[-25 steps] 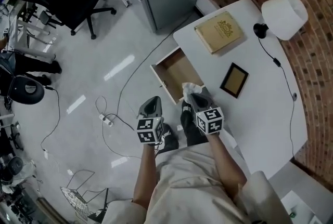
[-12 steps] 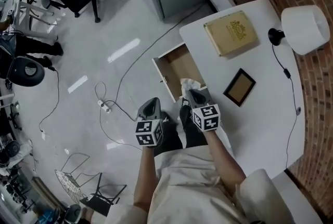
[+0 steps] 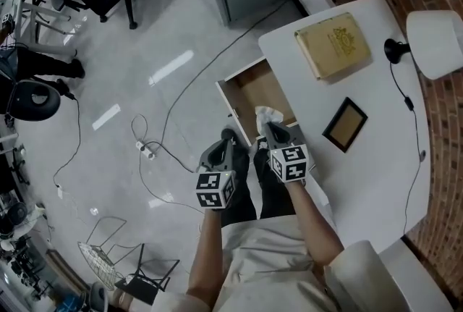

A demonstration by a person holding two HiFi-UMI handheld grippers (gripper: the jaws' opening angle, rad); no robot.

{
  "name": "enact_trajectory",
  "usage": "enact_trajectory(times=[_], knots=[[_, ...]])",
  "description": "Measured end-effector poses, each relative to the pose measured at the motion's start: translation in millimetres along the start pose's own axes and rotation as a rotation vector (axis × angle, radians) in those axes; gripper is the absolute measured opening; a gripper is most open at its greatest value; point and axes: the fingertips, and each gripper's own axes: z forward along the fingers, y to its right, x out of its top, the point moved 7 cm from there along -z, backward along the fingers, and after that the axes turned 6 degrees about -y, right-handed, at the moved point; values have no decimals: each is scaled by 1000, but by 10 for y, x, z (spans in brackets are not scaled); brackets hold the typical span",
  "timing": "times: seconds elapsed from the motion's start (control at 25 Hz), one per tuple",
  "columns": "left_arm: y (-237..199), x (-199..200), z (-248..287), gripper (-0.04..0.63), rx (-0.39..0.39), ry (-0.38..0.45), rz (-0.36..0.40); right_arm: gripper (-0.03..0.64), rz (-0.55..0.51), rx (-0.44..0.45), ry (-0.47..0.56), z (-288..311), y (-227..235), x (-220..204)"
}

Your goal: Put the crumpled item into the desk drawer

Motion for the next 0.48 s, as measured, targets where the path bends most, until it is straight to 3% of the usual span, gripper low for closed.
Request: enact_trajectory(times=[0.48], knots=[[-95,-49,466,15,-116,-43,59,28,7,-64,-29,296,116,-161]])
